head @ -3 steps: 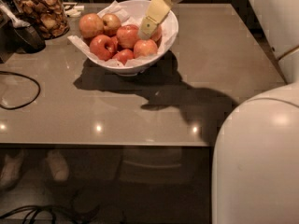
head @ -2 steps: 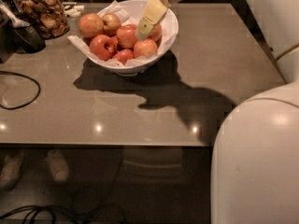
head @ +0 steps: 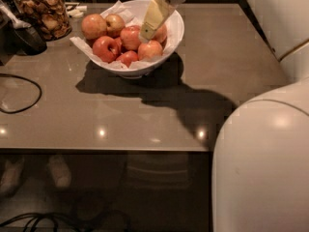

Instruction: Pick apple from white bowl

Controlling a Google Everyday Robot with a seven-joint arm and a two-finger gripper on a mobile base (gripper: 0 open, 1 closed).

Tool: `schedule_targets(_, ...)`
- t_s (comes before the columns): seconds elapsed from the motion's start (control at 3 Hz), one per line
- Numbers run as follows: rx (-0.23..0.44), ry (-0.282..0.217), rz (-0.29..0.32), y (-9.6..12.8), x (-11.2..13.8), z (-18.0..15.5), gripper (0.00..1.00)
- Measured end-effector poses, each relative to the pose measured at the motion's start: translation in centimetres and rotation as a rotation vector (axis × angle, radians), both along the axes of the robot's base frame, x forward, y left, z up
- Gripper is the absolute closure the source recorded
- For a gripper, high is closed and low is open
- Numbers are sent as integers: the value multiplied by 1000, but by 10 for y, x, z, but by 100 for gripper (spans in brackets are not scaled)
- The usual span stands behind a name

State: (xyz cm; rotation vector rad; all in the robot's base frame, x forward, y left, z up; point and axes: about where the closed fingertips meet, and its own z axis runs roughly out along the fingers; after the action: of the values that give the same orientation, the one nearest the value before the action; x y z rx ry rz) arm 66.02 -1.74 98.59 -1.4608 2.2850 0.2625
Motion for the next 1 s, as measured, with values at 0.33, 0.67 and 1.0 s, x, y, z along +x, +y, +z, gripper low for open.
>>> schedule_targets(0.33, -8, 6, -4, 2, 1, -2, 16)
schedule_targets(0.67, -19, 15, -8, 4, 4, -7, 25)
schedule_targets(1.0, -32, 32, -14, 7, 8, -15, 33)
